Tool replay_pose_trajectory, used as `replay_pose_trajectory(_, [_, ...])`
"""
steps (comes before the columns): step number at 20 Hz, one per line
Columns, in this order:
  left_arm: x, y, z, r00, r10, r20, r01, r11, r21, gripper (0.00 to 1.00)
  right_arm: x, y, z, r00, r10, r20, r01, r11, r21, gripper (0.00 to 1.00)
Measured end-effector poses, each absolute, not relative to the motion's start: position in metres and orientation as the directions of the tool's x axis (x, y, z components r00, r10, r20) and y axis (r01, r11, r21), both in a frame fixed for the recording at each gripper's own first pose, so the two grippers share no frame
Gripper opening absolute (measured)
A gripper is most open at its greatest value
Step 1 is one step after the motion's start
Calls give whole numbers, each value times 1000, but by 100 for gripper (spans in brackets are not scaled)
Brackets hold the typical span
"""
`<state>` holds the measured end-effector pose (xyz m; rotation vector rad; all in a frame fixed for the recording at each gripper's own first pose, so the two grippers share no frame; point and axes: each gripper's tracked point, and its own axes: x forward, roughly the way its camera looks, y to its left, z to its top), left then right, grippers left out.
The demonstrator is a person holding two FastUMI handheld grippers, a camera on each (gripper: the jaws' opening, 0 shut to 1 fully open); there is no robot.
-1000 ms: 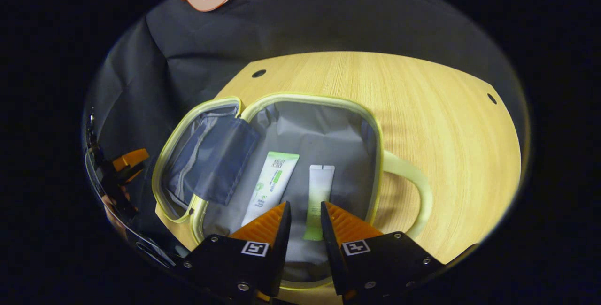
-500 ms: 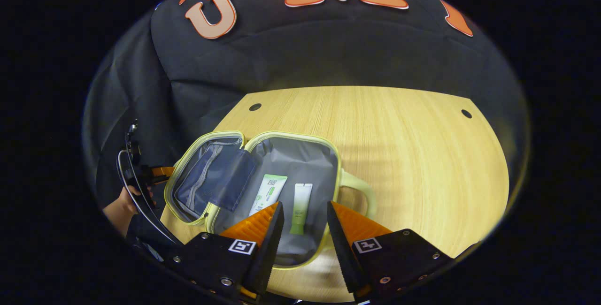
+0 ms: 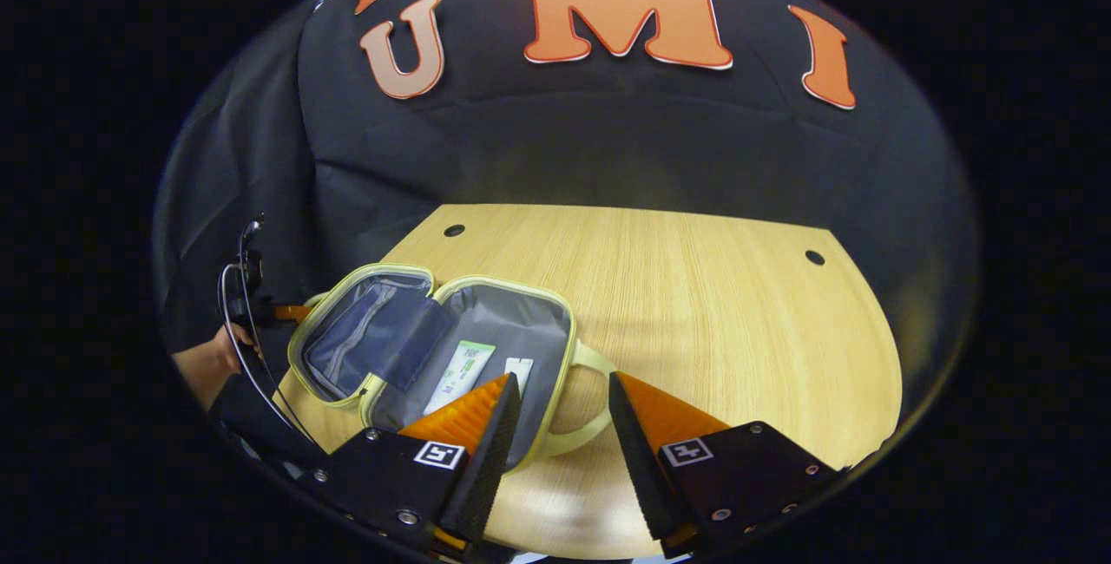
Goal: First open the suitcase, pack the skin care products into it, and then close the suitcase.
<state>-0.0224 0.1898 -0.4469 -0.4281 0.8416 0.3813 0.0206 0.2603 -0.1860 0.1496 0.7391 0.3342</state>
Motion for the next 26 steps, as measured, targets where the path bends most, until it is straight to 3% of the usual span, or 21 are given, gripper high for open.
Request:
replay_pose_trajectory(1, [-20, 189, -434, 625, 172, -761, -469, 863, -190, 10, 22, 259, -184, 702, 351, -620, -255, 936, 240, 68])
replay_pose_trajectory(6, [-21, 188, -366, 683, 305, -664, -453, 889, -58, 10, 29, 242, -158, 735, 394, -552, -311, 919, 242, 80])
replay_pose_trajectory(10, [-24, 166, -300, 735, 340, -586, -451, 891, -48, 10, 35, 217, -147, 768, 398, -502, -320, 917, 239, 85])
replay_pose_trajectory(18, [-24, 90, -202, 818, 346, -459, -414, 909, -53, 9, 46, 166, -131, 826, 399, -399, -355, 917, 183, 89])
replay_pose_trajectory(26, [1, -25, -140, 896, 249, -367, -296, 952, -77, 9, 42, 114, -134, 845, 385, -370, -355, 923, 149, 89])
